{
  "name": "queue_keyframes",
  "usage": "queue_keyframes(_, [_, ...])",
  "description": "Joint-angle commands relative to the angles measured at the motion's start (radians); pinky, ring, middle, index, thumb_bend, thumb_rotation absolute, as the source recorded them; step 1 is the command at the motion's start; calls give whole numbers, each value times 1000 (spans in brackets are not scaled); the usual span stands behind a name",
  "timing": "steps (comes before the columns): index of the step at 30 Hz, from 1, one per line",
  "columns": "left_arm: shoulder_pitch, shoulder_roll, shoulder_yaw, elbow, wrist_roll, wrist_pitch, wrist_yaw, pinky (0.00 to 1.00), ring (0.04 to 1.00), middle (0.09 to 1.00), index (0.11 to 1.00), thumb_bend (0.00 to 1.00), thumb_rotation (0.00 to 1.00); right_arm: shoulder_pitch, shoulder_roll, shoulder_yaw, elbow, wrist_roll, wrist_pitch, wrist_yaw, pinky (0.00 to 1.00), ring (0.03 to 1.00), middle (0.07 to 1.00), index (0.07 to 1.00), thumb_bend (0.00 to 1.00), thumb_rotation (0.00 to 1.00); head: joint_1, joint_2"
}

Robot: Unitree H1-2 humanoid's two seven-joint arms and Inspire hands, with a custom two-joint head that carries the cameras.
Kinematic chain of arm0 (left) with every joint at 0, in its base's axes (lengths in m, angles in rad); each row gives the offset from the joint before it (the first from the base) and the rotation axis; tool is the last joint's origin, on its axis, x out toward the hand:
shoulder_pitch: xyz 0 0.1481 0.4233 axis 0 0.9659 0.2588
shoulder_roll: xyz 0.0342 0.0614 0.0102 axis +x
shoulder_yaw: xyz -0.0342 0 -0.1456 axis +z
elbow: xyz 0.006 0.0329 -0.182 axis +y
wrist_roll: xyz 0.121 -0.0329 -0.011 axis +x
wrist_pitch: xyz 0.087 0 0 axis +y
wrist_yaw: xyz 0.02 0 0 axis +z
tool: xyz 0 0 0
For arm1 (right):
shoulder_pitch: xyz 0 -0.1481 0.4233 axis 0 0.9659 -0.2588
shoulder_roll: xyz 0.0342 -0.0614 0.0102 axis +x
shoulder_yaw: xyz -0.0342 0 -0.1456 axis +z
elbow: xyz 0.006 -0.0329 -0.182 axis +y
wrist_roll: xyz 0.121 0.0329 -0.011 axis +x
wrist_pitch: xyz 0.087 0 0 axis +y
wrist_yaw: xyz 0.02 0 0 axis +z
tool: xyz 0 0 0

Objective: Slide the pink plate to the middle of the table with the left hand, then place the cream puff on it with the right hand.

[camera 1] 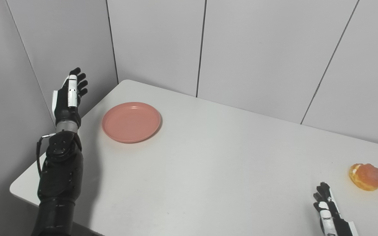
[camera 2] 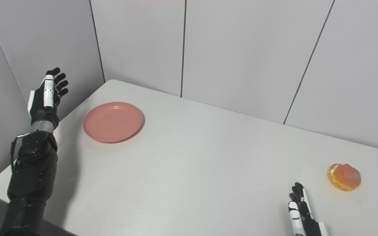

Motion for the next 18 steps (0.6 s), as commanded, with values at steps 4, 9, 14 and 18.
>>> queue_keyframes(4, [-49,41,-1,13,-16,-58,-7,873,868,870,844,392,1000,-8,-7,-5,-21,8,-15,1,999,982,990,994,127,1000,-3,4])
queue_keyframes(9, [-56,40,0,53,-16,-58,2,882,878,869,837,377,1000,-4,-2,-5,-27,4,-11,-4,998,979,985,987,127,1000,-5,7])
queue_keyframes(14, [-58,43,-10,99,-17,-77,-7,875,880,870,842,381,1000,-7,-5,-4,-24,3,-22,-2,993,977,986,989,116,1000,-5,8])
queue_keyframes(18, [-60,46,-20,127,-17,-85,-3,858,873,870,844,400,1000,-6,-4,-5,-27,1,-17,-4,981,971,979,985,116,1000,-6,9])
